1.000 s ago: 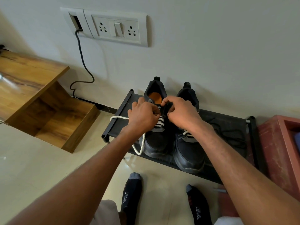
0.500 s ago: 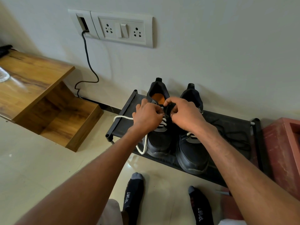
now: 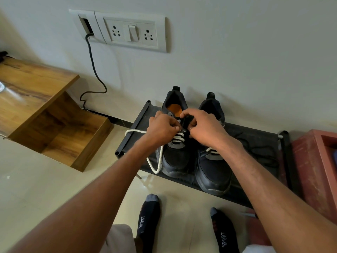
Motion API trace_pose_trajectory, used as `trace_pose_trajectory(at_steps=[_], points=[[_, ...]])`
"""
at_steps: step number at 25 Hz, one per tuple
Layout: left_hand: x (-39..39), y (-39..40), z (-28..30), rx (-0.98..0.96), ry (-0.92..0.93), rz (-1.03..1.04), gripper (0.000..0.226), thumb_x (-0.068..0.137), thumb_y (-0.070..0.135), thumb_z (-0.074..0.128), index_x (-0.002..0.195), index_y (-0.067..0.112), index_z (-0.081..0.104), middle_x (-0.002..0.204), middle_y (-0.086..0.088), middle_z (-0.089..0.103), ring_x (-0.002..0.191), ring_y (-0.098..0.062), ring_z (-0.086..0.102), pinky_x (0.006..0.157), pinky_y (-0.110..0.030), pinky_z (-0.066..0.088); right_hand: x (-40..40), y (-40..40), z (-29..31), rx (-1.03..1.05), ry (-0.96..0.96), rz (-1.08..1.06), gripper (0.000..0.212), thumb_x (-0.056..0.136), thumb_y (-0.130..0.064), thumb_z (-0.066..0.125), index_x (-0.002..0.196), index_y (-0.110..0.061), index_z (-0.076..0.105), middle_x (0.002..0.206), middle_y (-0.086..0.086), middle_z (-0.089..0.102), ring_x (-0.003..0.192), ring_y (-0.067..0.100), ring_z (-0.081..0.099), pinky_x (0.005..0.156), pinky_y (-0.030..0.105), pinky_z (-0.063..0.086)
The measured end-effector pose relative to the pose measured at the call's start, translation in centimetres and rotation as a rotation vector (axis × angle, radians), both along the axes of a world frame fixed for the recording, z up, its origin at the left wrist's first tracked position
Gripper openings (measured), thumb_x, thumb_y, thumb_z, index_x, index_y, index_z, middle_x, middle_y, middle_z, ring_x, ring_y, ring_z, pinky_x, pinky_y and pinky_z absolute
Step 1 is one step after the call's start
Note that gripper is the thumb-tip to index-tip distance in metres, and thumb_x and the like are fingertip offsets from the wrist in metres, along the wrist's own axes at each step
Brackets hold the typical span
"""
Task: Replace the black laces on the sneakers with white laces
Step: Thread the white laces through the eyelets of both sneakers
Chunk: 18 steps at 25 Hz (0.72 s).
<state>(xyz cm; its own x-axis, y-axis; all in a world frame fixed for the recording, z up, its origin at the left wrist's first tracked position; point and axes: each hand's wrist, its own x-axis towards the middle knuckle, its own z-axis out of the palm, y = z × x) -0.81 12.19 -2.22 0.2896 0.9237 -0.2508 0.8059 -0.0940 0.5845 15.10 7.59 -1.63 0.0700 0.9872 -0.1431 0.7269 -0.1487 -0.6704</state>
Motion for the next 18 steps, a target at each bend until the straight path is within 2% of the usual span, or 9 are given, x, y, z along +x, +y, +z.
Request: trace_pose_trajectory(at_steps=[2, 4, 6, 9, 12, 14, 16, 18], points=[[-0.8, 0.3, 0.2, 0.055, 0.022, -0.094, 0.019, 0.1, 0.027, 0.067, 0.116, 0.028, 0.077, 0.115, -0.001, 0.045, 0.118, -0.027, 0.048, 0.101, -0.04, 0.044, -0.1, 0.0, -0.1, 0.01, 0.022, -0.028, 0.059, 0.091, 0.002, 0.065, 0.132, -0.038, 0.053, 0.092, 0.002, 0.071, 0.078, 0.017, 0.072, 0.066, 0.033, 0.061], [-1.6, 0.3, 0.4, 0.156, 0.104, -0.161, 0.02, 0.099, 0.034, 0.068, 0.118, 0.032, 0.074, 0.11, 0.001, 0.046, 0.106, -0.024, 0.054, 0.091, -0.039, 0.048, -0.1, 0.1, -0.3, 0.012, 0.0, -0.067, 0.047, 0.092, -0.006, 0.07, 0.13, -0.028, 0.054, 0.093, 0.002, 0.071, 0.082, 0.017, 0.072, 0.073, 0.035, 0.061], [-1.6, 0.3, 0.3, 0.227, 0.171, -0.191, 0.018, 0.098, 0.033, 0.068, 0.115, 0.032, 0.075, 0.109, 0.0, 0.045, 0.103, -0.024, 0.052, 0.09, -0.043, 0.05, -0.2, 0.2, -0.3, -0.009, -0.051, -0.081, 0.026, 0.091, -0.016, 0.078, 0.114, -0.023, 0.069, 0.094, -0.002, 0.072, 0.085, 0.015, 0.07, 0.077, 0.031, 0.059], [-1.1, 0.0, -0.1, 0.179, 0.12, -0.177, 0.016, 0.097, 0.022, 0.066, 0.109, 0.026, 0.076, 0.109, -0.002, 0.04, 0.112, -0.027, 0.044, 0.096, -0.044, 0.046, -0.5, 0.3, -0.5, -0.019, -0.112, -0.065, 0.003, 0.089, -0.024, 0.082, 0.091, -0.024, 0.079, 0.085, -0.005, 0.074, 0.08, 0.014, 0.071, 0.074, 0.03, 0.059], [-0.8, -0.1, 0.0, 0.115, 0.072, -0.181, 0.02, 0.1, 0.022, 0.062, 0.114, 0.029, 0.075, 0.109, -0.002, 0.037, 0.116, -0.027, 0.038, 0.099, -0.042, 0.039, -0.8, 0.2, -0.2, 0.033, -0.126, -0.094, 0.003, 0.089, -0.023, 0.08, 0.087, -0.024, 0.079, 0.083, -0.004, 0.073, 0.077, 0.014, 0.07, 0.072, 0.032, 0.06], [-1.3, 0.0, 0.4, 0.162, 0.158, -0.224, 0.026, 0.102, 0.023, 0.058, 0.121, 0.035, 0.071, 0.11, 0.0, 0.036, 0.115, -0.025, 0.04, 0.098, -0.046, 0.041, -1.0, 0.1, -0.4, 0.043, -0.117, -0.099, 0.01, 0.089, -0.018, 0.077, 0.082, -0.025, 0.077, 0.081, -0.005, 0.073, 0.078, 0.015, 0.07, 0.072, 0.033, 0.06], [-2.2, 0.4, 0.7, 0.242, 0.267, -0.258, 0.036, 0.099, 0.017, 0.06, 0.126, 0.041, 0.068, 0.115, 0.002, 0.038, 0.115, -0.025, 0.045, 0.09, -0.042, 0.042, -1.2, 0.1, -0.3, 0.044, -0.063, -0.14, 0.016, 0.091, -0.015, 0.072, 0.078, -0.024, 0.074, 0.078, -0.004, 0.073, 0.075, 0.017, 0.072, 0.072, 0.035, 0.062], [-2.8, 0.8, 0.9, 0.242, 0.266, -0.263, 0.04, 0.094, 0.011, 0.067, 0.121, 0.04, 0.069, 0.119, 0.001, 0.043, 0.112, -0.025, 0.051, 0.082, -0.035, 0.04, -0.8, 0.8, 0.6, 0.252, 0.077, -0.358, 0.016, 0.093, -0.016, 0.065, 0.079, -0.02, 0.073, 0.077, -0.002, 0.074, 0.069, 0.019, 0.074, 0.071, 0.043, 0.064]])
